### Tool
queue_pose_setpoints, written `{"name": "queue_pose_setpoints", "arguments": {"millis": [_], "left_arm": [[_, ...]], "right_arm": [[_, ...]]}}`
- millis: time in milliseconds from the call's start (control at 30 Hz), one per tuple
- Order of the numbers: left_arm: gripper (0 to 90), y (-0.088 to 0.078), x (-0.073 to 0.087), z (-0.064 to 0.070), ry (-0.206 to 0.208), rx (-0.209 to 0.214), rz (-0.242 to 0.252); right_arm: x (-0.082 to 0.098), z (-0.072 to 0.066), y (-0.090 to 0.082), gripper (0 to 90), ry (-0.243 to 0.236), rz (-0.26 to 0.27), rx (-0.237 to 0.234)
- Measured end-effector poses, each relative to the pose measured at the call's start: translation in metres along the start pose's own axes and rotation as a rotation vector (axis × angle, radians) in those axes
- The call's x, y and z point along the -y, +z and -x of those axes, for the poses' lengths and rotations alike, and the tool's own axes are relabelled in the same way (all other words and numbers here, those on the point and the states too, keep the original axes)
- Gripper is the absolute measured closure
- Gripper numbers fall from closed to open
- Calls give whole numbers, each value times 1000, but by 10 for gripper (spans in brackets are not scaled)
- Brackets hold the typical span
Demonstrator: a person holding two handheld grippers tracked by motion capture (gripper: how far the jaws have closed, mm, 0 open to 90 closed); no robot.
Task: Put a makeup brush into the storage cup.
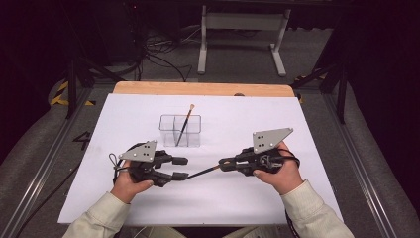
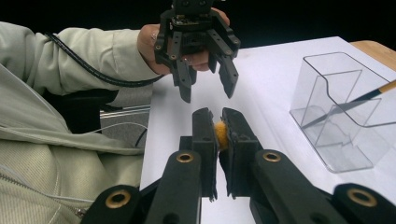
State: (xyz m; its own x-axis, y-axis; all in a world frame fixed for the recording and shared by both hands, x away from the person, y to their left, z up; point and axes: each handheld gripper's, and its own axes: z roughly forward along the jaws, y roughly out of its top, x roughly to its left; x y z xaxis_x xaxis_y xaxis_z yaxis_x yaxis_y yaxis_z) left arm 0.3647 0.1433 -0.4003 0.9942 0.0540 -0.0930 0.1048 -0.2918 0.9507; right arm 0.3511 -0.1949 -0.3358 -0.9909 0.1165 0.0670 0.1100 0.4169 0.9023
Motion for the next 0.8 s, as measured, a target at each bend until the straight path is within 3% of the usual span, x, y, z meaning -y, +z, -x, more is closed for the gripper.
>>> {"name": "queue_pose_setpoints", "arguments": {"millis": [400, 800], "left_arm": [[555, 15, -6, 0, 6, 34, -17], [717, 20, -6, 1, 10, 55, -46]], "right_arm": [[-6, 1, 14, 845, -4, 0, -29], [-8, 2, 25, 844, -10, -15, -41]]}}
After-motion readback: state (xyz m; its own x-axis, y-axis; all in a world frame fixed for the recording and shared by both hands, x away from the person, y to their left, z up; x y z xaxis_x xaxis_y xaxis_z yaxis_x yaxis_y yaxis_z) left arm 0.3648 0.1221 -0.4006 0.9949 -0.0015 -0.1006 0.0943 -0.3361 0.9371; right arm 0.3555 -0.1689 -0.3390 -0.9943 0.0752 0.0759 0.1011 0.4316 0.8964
